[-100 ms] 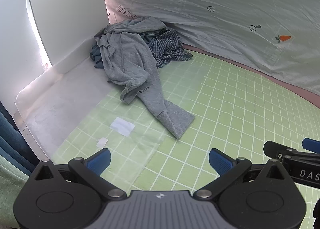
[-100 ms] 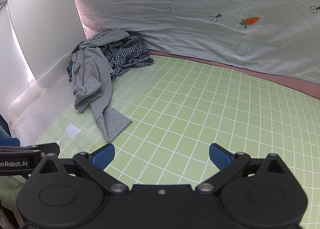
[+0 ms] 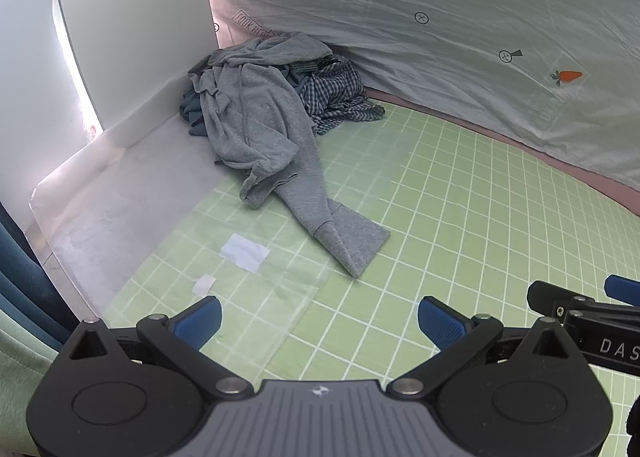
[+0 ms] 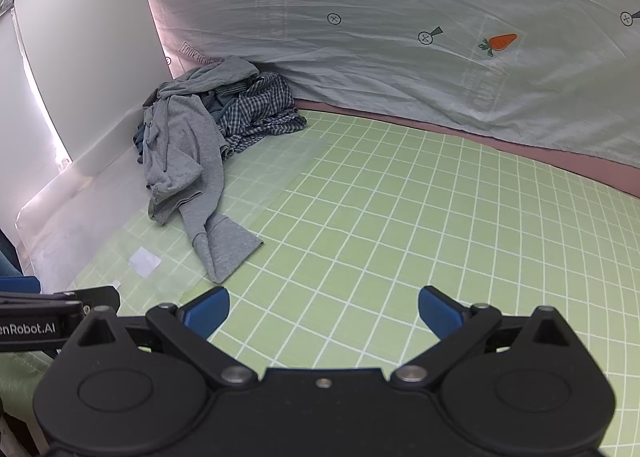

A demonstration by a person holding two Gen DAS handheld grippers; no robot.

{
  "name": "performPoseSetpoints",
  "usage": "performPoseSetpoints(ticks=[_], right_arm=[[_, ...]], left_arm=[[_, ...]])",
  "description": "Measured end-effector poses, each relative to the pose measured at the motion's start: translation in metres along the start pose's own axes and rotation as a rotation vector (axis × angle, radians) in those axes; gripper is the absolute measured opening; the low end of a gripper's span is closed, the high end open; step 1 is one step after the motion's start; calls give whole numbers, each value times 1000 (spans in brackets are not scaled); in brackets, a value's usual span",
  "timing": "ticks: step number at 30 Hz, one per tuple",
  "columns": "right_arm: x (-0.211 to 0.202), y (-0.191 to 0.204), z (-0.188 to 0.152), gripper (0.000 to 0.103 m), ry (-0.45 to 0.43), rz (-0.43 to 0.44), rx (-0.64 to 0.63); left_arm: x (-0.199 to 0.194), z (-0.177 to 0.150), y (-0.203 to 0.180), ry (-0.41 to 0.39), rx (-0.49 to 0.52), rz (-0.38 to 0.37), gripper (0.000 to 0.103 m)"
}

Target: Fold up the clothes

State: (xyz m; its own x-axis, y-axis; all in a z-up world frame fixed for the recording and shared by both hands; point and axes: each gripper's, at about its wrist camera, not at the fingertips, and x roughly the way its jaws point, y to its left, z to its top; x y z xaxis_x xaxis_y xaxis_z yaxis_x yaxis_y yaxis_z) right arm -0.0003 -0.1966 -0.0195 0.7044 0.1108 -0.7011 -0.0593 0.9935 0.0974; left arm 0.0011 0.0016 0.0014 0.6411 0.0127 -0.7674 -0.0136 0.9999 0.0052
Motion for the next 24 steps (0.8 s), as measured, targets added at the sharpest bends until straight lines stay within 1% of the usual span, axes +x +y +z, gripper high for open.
performPoseSetpoints(ticks=[24], right_arm=[[1, -1, 0, 102, 6, -2, -4]], left_arm=[[1, -1, -2, 15, 5, -7, 103]])
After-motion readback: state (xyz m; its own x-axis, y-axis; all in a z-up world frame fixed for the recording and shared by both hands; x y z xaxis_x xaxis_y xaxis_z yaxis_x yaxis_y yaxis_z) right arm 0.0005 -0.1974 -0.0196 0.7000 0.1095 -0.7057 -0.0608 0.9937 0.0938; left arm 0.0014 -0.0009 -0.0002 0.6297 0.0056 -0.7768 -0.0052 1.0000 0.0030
